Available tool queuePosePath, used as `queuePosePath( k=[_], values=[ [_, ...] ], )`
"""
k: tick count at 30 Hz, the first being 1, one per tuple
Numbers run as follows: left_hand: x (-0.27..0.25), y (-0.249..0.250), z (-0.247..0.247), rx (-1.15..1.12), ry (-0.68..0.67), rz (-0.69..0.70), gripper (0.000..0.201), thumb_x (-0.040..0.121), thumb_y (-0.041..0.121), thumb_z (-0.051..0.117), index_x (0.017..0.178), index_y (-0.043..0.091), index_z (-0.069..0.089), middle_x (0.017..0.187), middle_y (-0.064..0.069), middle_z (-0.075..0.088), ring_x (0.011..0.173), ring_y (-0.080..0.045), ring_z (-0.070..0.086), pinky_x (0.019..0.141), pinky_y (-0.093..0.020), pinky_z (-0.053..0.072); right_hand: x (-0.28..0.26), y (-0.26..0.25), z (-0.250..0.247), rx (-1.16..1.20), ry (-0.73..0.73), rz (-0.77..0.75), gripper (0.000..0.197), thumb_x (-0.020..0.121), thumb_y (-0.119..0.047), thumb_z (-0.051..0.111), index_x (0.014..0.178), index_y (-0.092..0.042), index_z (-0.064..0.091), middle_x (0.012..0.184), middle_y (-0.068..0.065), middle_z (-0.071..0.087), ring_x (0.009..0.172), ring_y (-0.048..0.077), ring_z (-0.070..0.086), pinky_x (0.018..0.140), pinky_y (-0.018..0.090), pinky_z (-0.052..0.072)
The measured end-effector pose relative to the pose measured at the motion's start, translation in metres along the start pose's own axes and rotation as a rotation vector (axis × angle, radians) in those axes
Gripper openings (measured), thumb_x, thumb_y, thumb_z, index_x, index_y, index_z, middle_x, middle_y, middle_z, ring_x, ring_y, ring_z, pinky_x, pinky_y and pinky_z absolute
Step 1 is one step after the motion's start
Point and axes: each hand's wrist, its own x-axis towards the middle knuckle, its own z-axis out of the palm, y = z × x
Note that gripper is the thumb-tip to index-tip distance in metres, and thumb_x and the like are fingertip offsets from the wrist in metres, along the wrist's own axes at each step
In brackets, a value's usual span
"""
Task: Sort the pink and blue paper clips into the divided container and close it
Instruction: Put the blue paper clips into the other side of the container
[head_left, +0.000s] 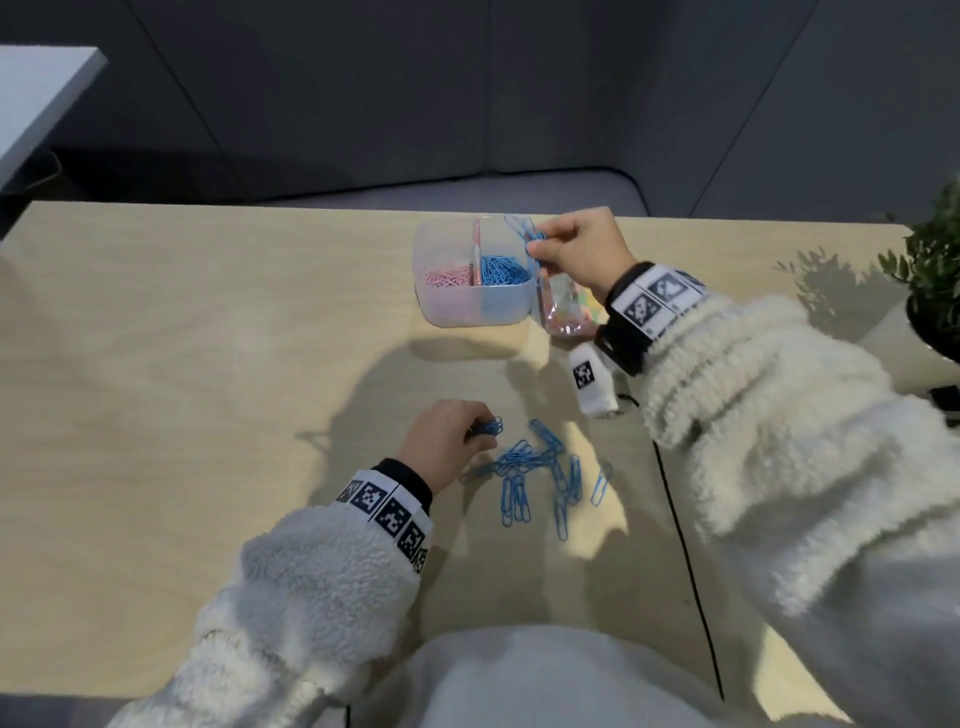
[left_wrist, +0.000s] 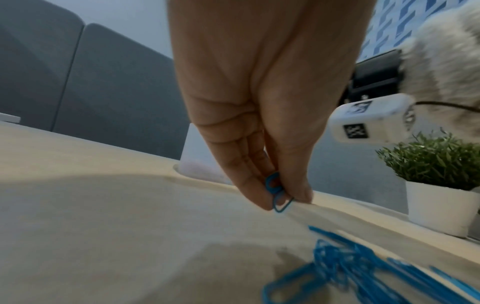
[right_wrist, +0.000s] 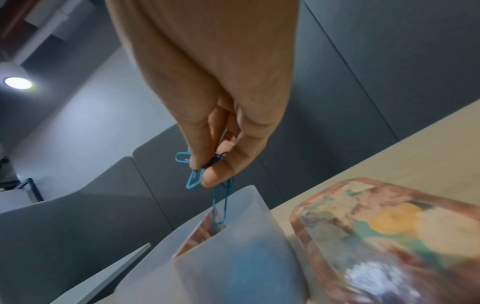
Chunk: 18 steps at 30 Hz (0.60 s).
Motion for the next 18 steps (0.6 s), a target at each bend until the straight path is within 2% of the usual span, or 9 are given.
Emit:
queuePosePath(
  k=[3, 5, 8, 9, 11, 14, 16, 18],
  values=[
    [0.009, 0.003, -0.015, -0.064, 0.028, -0.011, 0.017, 0.085, 0.02, 0.063, 0.094, 0.006, 0.065, 0.091, -0.009, 0.067, 0.081, -0.022, 0.056, 0.067, -0.022, 0.03, 0.024, -0.006, 0.014, -0.009, 0.047, 0.027, 0.006, 0.079, 0.005, 0.065, 0.083, 0.002, 0.069, 0.064, 0.006, 0.06, 0.044, 0.01, 0.053, 0.052, 0.023, 0.053],
    [0.02, 0.006, -0.028, -0.12, 0.066, -0.022, 0.014, 0.084, 0.018, 0.064, 0.091, 0.005, 0.065, 0.086, -0.008, 0.066, 0.079, -0.024, 0.058, 0.068, -0.024, 0.034, 0.034, -0.005, 0.024, -0.08, 0.081, 0.06, 0.007, 0.077, 0.004, 0.067, 0.077, -0.003, 0.067, 0.068, 0.005, 0.061, 0.047, 0.014, 0.057, 0.063, 0.032, 0.058],
    [0.041, 0.015, -0.05, -0.136, 0.173, -0.018, 0.016, 0.084, 0.016, 0.064, 0.094, 0.004, 0.063, 0.091, -0.013, 0.067, 0.087, -0.029, 0.061, 0.071, -0.028, 0.038, 0.039, -0.002, 0.034, -0.28, 0.052, 0.092, 0.014, 0.077, 0.0, 0.069, 0.091, -0.001, 0.068, 0.098, 0.012, 0.069, 0.076, 0.029, 0.069, 0.078, 0.042, 0.058],
    [0.049, 0.02, -0.057, -0.115, 0.22, -0.019, 0.018, 0.084, 0.017, 0.064, 0.097, 0.003, 0.063, 0.095, -0.014, 0.068, 0.09, -0.029, 0.061, 0.072, -0.029, 0.038, 0.038, -0.002, 0.035, -0.361, 0.029, 0.086, 0.015, 0.078, -0.001, 0.068, 0.093, -0.003, 0.069, 0.105, 0.015, 0.068, 0.086, 0.031, 0.069, 0.083, 0.042, 0.057],
    [0.067, 0.028, -0.069, -0.1, 0.294, -0.035, 0.019, 0.083, 0.017, 0.065, 0.097, 0.005, 0.062, 0.099, -0.014, 0.068, 0.094, -0.028, 0.06, 0.075, -0.029, 0.039, 0.035, -0.002, 0.034, -0.453, 0.013, 0.048, 0.018, 0.081, 0.0, 0.062, 0.097, -0.004, 0.069, 0.11, 0.017, 0.067, 0.096, 0.034, 0.067, 0.088, 0.043, 0.055],
    [0.098, 0.04, -0.082, -0.116, 0.33, -0.089, 0.013, 0.082, 0.017, 0.065, 0.086, 0.01, 0.055, 0.088, -0.015, 0.06, 0.093, -0.031, 0.059, 0.071, -0.03, 0.037, 0.027, -0.001, 0.021, -0.377, 0.07, 0.002, 0.026, 0.083, 0.003, 0.049, 0.095, -0.004, 0.071, 0.104, 0.017, 0.068, 0.095, 0.036, 0.066, 0.088, 0.045, 0.054],
    [0.121, 0.046, -0.089, -0.065, 0.307, -0.118, 0.016, 0.083, 0.018, 0.063, 0.095, 0.008, 0.058, 0.096, -0.016, 0.062, 0.1, -0.032, 0.058, 0.077, -0.034, 0.04, 0.013, 0.001, 0.008, -0.276, 0.11, -0.015, 0.03, 0.081, -0.001, 0.043, 0.086, -0.007, 0.072, 0.087, 0.011, 0.068, 0.091, 0.035, 0.068, 0.087, 0.047, 0.055],
    [0.138, 0.05, -0.094, 0.013, 0.287, -0.128, 0.023, 0.085, 0.02, 0.062, 0.102, 0.005, 0.06, 0.108, -0.018, 0.065, 0.105, -0.034, 0.058, 0.087, -0.038, 0.044, -0.008, 0.006, -0.004, -0.24, 0.104, -0.027, 0.03, 0.077, -0.006, 0.044, 0.072, -0.018, 0.07, 0.075, 0.004, 0.067, 0.082, 0.031, 0.07, 0.084, 0.047, 0.056]
  ],
)
